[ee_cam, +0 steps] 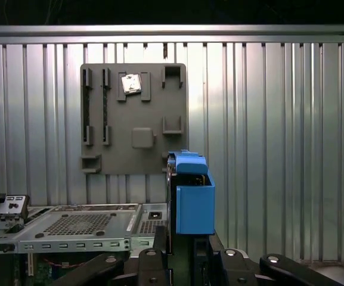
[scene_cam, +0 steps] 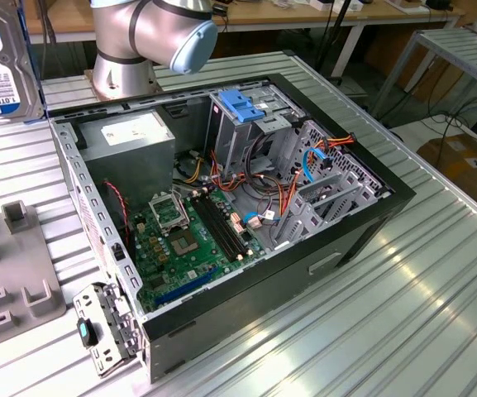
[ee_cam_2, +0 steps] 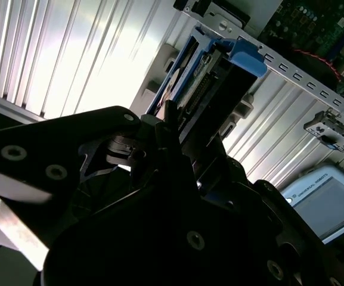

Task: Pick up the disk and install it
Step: 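Pick up the disk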

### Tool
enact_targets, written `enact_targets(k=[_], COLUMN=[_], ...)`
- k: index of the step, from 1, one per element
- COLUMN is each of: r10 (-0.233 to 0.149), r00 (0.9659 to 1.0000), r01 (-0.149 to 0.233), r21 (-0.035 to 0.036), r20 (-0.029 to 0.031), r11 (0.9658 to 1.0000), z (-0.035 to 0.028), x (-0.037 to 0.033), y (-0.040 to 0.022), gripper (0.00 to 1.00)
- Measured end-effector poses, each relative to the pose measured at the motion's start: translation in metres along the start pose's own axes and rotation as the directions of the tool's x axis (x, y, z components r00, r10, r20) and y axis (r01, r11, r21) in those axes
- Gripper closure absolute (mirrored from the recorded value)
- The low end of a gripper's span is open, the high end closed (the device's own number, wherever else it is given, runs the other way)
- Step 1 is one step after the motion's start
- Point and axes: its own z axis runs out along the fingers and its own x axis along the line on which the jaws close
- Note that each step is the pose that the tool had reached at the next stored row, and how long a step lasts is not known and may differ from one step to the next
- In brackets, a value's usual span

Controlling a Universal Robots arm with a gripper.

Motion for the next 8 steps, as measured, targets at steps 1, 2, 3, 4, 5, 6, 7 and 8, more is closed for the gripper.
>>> enact_targets(k=[1, 2, 3, 4, 5, 6, 7, 8], r10=[0.0, 0.0, 0.0, 0.0, 0.0, 0.0, 0.0, 0.0], r00=[1.0, 1.0, 1.0, 1.0, 1.0, 1.0, 1.0, 1.0], r01=[0.0, 0.0, 0.0, 0.0, 0.0, 0.0, 0.0, 0.0], r21=[0.0, -0.0001, -0.0001, -0.0001, -0.0001, 0.0, -0.0001, -0.0001], r20=[0.0, 0.0, 0.0, 0.0, 0.0, 0.0, 0.0, 0.0], r11=[1.0, 1.0, 1.0, 1.0, 1.0, 1.0, 1.0, 1.0], z=[0.0, 0.0, 0.0, 0.0, 0.0, 0.0001, 0.0001, 0.0001], x=[0.0, 0.0, -0.0001, -0.0001, -0.0002, -0.0002, -0.0002, -0.0002], y=[-0.0017, -0.0028, -0.0041, -0.0056, -0.0075, -0.0095, -0.0107, -0.0118], gripper=[0.65, 0.65, 0.65, 0.65, 0.65, 0.65, 0.65, 0.65])
